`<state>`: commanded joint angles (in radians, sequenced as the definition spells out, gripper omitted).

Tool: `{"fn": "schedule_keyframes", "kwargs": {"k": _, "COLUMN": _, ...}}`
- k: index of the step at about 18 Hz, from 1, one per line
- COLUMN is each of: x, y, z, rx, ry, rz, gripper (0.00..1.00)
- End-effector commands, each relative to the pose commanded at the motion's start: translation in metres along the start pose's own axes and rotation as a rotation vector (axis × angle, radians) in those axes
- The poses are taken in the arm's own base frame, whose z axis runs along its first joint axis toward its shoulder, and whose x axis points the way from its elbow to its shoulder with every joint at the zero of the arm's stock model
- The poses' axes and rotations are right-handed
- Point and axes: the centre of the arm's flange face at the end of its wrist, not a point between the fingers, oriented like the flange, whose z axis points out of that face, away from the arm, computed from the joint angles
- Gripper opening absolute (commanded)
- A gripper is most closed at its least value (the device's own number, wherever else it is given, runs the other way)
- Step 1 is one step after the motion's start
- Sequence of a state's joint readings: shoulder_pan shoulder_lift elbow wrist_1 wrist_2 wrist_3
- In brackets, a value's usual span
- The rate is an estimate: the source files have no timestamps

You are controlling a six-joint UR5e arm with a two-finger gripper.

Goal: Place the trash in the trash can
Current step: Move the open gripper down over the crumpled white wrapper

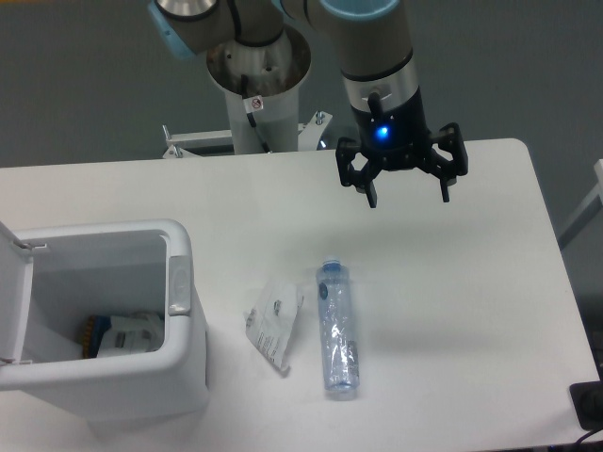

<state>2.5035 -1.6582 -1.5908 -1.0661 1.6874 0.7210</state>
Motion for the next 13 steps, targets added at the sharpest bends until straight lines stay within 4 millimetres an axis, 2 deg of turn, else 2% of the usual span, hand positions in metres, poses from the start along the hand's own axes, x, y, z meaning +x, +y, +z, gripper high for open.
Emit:
{"fn": "schedule_keyframes", "kwargs": {"k": 4, "x": 0.005, "y": -0.001, "z": 0.003, "rx": 0.0, "ry": 0.013, "rz": 0.007, "gripper": 1.0}}
{"fn": "schedule_keyframes", "kwargs": {"k": 7, "x": 0.02, "y": -0.004, "z": 0.023, "rx": 0.008, "ry": 0.084, "rz": 0.015, "gripper": 1.0}}
{"fn": "schedule_keyframes", "kwargs": {"k": 9, "x": 0.041, "y": 0.005, "z": 0.051, "rx": -0.035, "ry": 0.136, "rz": -0.045, "gripper": 1.0}}
{"fn": "schedule_keyframes", "kwargs": {"k": 10, "x": 0.052, "y": 0.003, "z": 0.056, "rx": -0.043, "ry": 0.147, "rz": -0.079, "gripper": 1.0}}
{"fn": "schedule_keyframes", "kwargs": {"k": 12, "x": 0.086, "y": -0.012, "z": 0.068, "rx": -0.029, "ry": 0.189, "rz": -0.06, "gripper": 1.0}}
{"fn": "schedule_keyframes", "kwargs": {"k": 13, "x": 0.096, "y": -0.014, "z": 0.08, "rx": -0.04, "ry": 0.218, "rz": -0.049, "gripper": 1.0}}
